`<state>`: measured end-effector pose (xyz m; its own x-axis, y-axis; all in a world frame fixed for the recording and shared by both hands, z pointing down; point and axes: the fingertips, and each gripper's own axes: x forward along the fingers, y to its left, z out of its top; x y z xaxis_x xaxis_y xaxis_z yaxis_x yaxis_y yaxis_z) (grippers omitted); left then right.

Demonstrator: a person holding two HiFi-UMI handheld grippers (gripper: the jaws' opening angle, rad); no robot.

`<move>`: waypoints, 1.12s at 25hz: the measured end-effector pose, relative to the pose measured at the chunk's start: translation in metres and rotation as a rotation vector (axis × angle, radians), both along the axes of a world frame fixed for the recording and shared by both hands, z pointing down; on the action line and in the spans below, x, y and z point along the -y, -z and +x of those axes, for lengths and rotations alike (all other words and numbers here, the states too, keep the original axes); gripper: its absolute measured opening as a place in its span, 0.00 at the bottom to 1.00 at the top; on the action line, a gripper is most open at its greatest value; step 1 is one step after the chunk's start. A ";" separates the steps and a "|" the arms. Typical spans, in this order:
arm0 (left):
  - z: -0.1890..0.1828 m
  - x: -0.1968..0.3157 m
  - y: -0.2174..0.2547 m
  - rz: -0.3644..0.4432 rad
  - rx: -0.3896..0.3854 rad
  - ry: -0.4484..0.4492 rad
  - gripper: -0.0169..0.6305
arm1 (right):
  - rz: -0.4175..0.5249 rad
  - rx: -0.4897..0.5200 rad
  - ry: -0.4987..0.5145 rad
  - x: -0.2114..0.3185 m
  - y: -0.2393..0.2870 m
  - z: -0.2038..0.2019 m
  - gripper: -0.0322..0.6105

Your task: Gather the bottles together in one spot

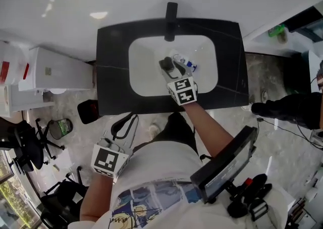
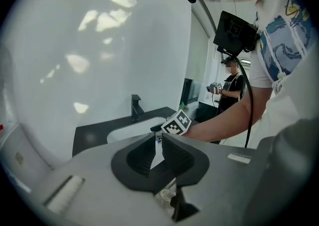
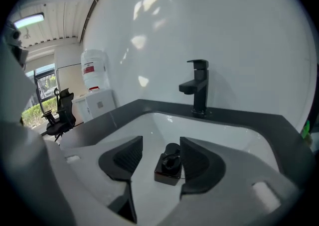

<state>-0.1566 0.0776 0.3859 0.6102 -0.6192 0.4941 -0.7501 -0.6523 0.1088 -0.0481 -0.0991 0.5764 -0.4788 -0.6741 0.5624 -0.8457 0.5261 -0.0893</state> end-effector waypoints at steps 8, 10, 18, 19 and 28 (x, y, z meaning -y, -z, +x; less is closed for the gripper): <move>0.015 0.030 0.003 -0.021 0.001 0.020 0.08 | -0.054 -0.013 -0.043 0.037 -0.041 0.004 0.40; 0.016 0.032 0.001 -0.029 0.005 0.027 0.08 | -0.077 -0.007 -0.046 0.039 -0.046 0.000 0.41; 0.020 0.039 -0.004 -0.059 0.021 0.050 0.08 | -0.131 0.014 -0.126 0.051 -0.073 -0.004 0.42; 0.019 0.039 -0.004 -0.061 0.021 0.053 0.08 | -0.134 0.020 -0.138 0.052 -0.074 -0.004 0.41; 0.021 0.042 -0.001 -0.067 0.021 0.079 0.08 | -0.145 0.044 -0.131 0.050 -0.073 -0.003 0.35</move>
<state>-0.1352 0.0352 0.3871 0.5501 -0.6303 0.5478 -0.8014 -0.5830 0.1339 -0.0512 -0.1487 0.6496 -0.4187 -0.6456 0.6386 -0.8997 0.3905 -0.1950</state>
